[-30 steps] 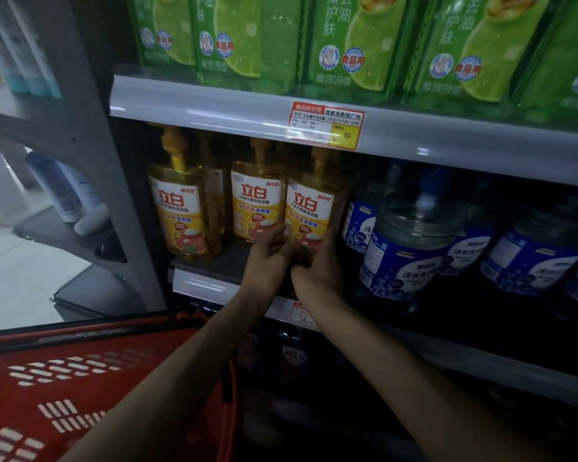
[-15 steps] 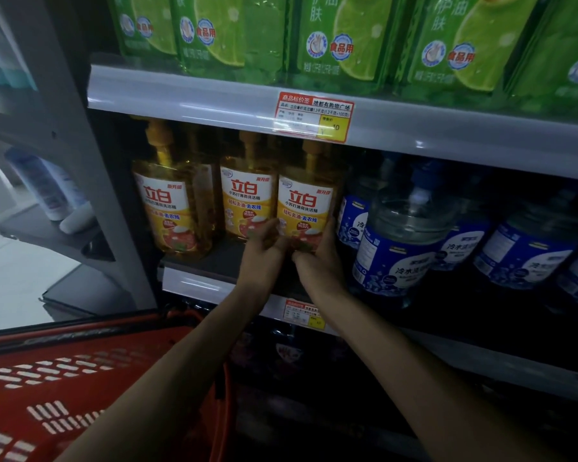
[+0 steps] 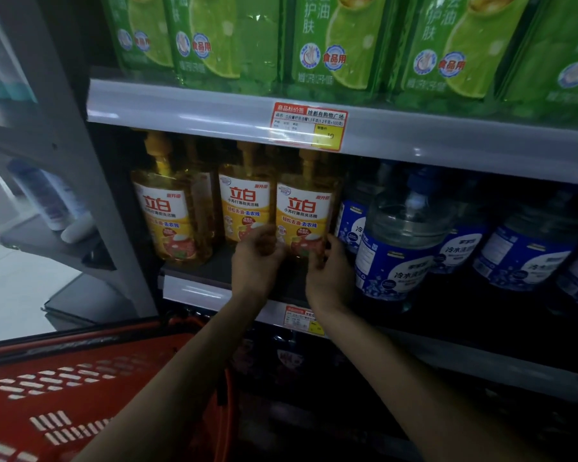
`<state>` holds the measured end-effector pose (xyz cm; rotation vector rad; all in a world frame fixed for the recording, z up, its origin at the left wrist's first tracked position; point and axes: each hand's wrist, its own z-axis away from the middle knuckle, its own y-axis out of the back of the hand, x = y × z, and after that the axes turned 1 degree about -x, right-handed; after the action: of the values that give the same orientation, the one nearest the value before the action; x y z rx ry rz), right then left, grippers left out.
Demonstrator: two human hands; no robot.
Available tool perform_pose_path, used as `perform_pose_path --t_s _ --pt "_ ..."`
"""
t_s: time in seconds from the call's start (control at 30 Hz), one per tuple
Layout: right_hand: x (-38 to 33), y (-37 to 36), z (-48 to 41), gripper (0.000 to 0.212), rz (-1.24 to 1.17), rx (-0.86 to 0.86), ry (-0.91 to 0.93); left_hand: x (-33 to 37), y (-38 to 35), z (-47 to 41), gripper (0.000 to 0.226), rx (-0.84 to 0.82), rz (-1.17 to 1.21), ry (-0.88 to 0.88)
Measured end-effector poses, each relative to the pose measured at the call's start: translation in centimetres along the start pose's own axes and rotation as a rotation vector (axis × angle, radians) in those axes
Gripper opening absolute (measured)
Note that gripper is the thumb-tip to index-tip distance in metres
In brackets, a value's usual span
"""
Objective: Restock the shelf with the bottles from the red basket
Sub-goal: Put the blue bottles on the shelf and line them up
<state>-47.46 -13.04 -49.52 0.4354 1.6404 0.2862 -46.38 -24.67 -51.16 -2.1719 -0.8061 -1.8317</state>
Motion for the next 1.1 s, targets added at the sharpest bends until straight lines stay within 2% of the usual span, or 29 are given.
perform_pose_path --t_s 0.1,0.23,0.37,0.6,1.1 --pt "-0.4 -0.5 0.0 0.048 0.022 0.049 -0.035 -0.1 -0.3 0.0 0.036 0.037 -0.03 0.021" --pt "-0.6 -0.6 0.2 0.038 0.093 0.088 -0.076 -0.3 -0.9 0.0 0.033 0.08 -0.117 0.044" --pt "-0.8 -1.3 0.6 0.037 0.111 0.099 -0.088 -0.5 -1.1 0.0 0.036 0.116 -0.147 0.051" --pt "-0.5 -1.3 0.4 0.04 0.151 0.043 -0.076 -0.3 -1.7 0.1 0.032 0.174 -0.189 0.062" --pt "0.0 0.2 0.3 0.058 0.09 -0.151 -0.073 0.1 -1.3 0.1 0.03 0.168 -0.153 0.083"
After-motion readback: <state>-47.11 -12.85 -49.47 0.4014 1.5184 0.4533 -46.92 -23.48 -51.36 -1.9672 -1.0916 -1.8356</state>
